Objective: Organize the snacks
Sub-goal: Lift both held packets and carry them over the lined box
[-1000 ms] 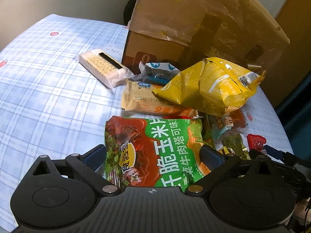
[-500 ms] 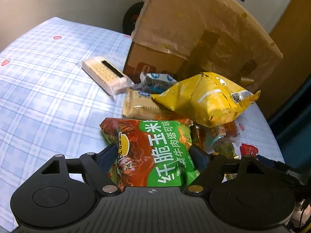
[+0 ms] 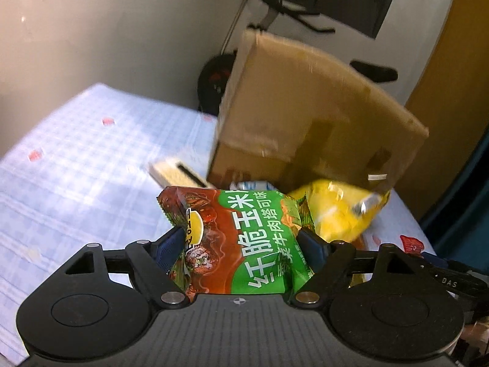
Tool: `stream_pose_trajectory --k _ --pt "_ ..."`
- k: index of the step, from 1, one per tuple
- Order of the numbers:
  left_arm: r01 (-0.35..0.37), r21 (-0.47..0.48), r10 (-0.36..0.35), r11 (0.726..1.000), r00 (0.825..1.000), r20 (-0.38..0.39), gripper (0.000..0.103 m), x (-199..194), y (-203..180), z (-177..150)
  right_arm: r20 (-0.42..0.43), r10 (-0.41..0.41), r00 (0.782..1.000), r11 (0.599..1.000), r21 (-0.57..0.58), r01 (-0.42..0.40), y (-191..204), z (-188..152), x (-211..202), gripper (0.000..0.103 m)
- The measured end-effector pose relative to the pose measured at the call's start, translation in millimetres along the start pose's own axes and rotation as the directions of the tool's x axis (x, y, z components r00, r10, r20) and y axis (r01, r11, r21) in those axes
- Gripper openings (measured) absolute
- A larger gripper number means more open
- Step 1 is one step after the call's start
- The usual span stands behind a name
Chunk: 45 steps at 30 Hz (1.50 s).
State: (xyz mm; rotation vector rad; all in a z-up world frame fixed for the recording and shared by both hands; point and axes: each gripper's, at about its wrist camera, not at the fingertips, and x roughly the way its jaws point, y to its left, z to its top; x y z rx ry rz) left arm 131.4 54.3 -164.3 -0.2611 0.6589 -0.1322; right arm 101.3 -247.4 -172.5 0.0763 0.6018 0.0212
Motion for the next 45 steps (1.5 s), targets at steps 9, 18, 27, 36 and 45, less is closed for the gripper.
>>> stream_pose_trajectory --k 9,18,27,36,45 --pt "0.015 0.044 -0.022 0.999 0.989 0.146 0.083 -34.1 -11.0 38.5 0.148 0.027 0.989 0.999 -0.039 -0.021 7.9 48.2 -31.7 0.063" --pt "0.071 0.134 -0.105 0.988 0.957 0.27 0.083 -46.3 -41.5 95.4 0.296 0.11 0.949 0.991 -0.107 -0.082 23.2 120.5 -46.6 0.063" --pt "0.111 0.202 -0.173 0.973 0.93 0.324 0.083 -5.7 -89.3 157.3 0.329 0.197 0.924 0.973 -0.182 -0.142 41.8 191.1 -2.1 0.063" --pt "0.097 0.212 -0.163 0.972 0.934 0.317 0.083 43.6 -108.9 191.5 0.335 0.191 0.923 0.97 -0.208 -0.125 56.6 222.0 44.3 0.063" --pt "0.032 0.293 -0.111 0.956 0.96 0.257 0.084 68.9 -117.0 191.1 0.278 0.164 0.947 0.975 -0.189 -0.113 57.4 212.1 72.5 0.063"
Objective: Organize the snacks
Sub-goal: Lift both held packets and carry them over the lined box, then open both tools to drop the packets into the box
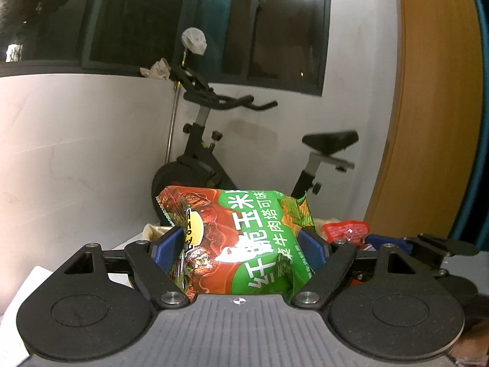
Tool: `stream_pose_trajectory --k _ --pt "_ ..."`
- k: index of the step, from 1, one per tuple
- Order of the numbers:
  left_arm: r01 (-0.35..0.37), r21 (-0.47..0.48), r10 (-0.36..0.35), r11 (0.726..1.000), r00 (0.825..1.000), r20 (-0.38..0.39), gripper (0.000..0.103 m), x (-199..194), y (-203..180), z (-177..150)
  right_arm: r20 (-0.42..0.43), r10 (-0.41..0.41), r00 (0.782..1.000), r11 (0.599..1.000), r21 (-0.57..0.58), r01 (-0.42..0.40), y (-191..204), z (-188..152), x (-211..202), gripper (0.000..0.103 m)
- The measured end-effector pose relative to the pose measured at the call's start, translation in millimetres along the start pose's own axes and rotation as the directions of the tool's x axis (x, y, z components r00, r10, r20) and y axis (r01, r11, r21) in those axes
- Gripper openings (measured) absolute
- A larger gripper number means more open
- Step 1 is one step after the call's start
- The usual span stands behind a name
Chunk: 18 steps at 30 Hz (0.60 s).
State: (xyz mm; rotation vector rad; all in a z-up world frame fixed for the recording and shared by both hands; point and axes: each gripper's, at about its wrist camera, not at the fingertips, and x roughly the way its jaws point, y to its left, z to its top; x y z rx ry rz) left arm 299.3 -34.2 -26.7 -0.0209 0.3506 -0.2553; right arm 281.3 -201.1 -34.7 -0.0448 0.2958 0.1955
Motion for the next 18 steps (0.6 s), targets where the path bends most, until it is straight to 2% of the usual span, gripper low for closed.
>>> stream_pose_trajectory --k 6,10,13,16,18 --pt "-0.023 0.038 0.025 0.999 0.998 -0.049 0.087 14.8 4.7 -6.9 -0.033 -0.012 0.999 1.0 0.026 0.013 -9.4 -11.1 -0.2 0.064" --pt "-0.041 0.038 0.044 0.998 0.996 -0.074 0.096 16.8 11.0 -7.5 -0.05 -0.015 0.999 0.999 0.036 0.017 -10.8 -15.1 -1.4 0.068" --pt "-0.054 0.044 0.057 0.998 0.995 -0.079 0.098 13.9 15.1 -7.8 -0.055 -0.027 0.998 0.999 0.022 0.028 -9.3 -16.3 -3.1 0.069" --pt "-0.063 0.055 0.067 0.997 0.994 -0.084 0.099 7.8 17.7 -10.6 -0.053 -0.021 0.998 0.999 0.029 0.023 -8.6 -16.7 -6.7 0.079" --pt "-0.062 0.058 0.067 0.996 0.994 -0.086 0.099 1.6 18.4 -13.4 -0.048 -0.016 0.999 0.999 0.028 0.017 -6.5 -17.2 -9.0 0.081"
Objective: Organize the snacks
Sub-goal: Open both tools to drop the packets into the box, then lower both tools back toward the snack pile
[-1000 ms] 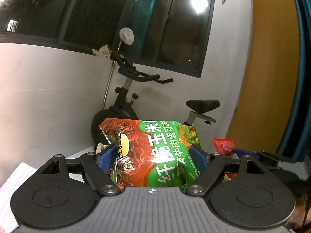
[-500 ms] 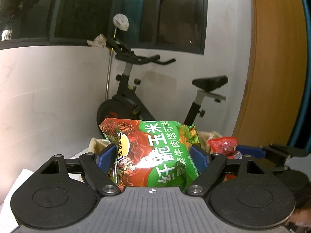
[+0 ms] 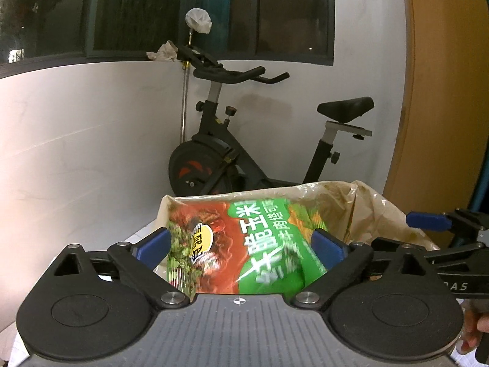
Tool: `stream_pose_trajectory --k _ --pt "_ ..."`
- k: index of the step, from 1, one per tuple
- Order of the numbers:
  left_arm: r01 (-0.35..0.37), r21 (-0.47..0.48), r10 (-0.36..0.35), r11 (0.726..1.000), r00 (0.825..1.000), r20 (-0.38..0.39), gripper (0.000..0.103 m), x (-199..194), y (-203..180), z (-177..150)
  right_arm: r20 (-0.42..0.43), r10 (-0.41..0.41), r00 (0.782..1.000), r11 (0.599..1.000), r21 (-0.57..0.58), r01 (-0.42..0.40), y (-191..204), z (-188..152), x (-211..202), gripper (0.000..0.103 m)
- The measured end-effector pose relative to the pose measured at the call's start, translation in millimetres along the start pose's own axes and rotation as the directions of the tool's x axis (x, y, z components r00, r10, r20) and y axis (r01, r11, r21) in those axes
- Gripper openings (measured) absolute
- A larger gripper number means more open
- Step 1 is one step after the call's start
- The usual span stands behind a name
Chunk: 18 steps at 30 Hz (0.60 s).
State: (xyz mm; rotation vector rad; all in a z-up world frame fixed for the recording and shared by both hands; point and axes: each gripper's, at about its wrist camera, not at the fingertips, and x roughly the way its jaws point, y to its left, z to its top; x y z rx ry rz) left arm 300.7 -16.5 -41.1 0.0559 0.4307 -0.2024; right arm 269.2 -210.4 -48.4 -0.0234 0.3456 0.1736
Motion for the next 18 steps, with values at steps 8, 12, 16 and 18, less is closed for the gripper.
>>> stream_pose_trajectory --k 8,12,16,18 --pt "0.017 -0.005 -0.017 1.0 0.999 0.035 0.099 -18.7 2.8 2.0 0.006 0.013 1.0 0.999 -0.033 -0.012 8.0 2.3 -10.4 0.084" --pt "0.027 -0.018 -0.027 0.999 0.999 0.048 0.099 -28.9 6.0 1.8 0.012 0.028 1.0 0.999 -0.025 -0.028 8.3 1.4 -18.5 0.084" --pt "0.029 -0.035 -0.027 0.999 0.998 0.051 0.099 -42.1 13.4 -4.1 0.012 0.036 0.999 0.999 -0.016 -0.035 7.0 -2.9 -27.4 0.084" --pt "0.033 -0.048 -0.03 0.998 0.998 0.055 0.099 -51.3 19.1 -8.9 0.011 0.037 0.999 0.999 -0.001 -0.037 5.6 -6.0 -33.3 0.084"
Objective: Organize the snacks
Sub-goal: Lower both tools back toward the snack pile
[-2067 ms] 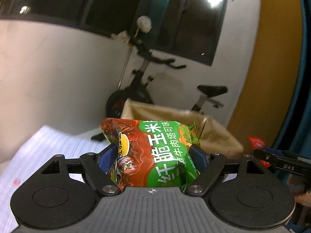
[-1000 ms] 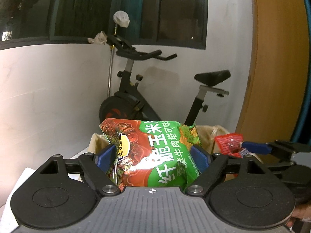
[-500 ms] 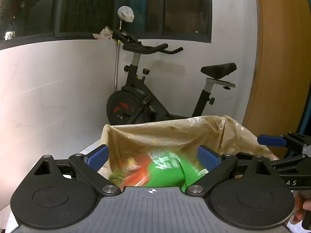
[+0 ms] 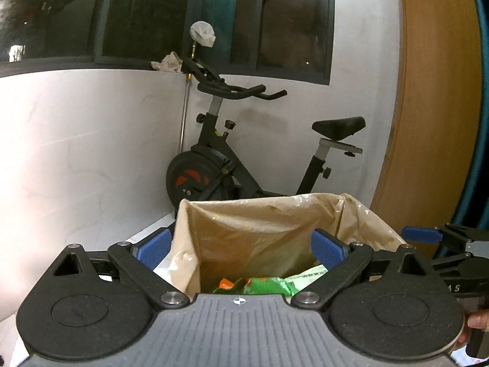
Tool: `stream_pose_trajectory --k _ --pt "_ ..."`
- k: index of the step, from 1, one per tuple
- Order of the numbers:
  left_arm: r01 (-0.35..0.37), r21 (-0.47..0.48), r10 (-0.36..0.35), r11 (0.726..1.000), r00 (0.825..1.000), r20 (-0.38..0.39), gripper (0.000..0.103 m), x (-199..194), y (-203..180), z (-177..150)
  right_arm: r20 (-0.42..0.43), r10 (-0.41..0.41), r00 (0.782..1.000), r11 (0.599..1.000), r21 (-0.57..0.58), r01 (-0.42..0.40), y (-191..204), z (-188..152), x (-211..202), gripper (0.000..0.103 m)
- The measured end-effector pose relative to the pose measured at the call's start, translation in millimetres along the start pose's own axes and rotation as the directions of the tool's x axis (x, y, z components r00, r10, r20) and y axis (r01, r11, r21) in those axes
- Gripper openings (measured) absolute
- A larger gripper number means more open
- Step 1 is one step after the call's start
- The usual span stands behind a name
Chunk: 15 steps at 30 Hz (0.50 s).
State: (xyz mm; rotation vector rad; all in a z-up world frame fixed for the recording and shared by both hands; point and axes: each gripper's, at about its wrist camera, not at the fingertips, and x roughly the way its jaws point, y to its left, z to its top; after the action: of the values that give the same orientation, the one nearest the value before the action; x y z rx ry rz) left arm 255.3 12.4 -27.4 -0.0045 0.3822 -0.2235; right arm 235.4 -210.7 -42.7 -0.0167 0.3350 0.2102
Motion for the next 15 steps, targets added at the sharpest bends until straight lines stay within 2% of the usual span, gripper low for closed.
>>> stream_pose_trajectory --k 5,10,15 --pt "-0.007 -0.026 0.007 1.0 1.0 0.009 0.099 -26.9 16.9 -13.6 0.026 0.006 1.0 0.999 0.052 -0.008 -6.0 -9.4 -22.2 0.084" --pt "-0.047 -0.044 0.047 0.998 0.999 -0.001 0.099 -48.0 38.0 -35.7 0.06 -0.005 0.998 0.997 0.077 0.0 -11.1 -22.6 -45.4 0.084" --pt "-0.084 -0.082 0.081 0.993 0.996 -0.042 0.099 -59.6 54.5 -65.3 0.047 -0.021 0.999 0.997 0.074 0.017 -12.1 -44.5 -58.6 0.084"
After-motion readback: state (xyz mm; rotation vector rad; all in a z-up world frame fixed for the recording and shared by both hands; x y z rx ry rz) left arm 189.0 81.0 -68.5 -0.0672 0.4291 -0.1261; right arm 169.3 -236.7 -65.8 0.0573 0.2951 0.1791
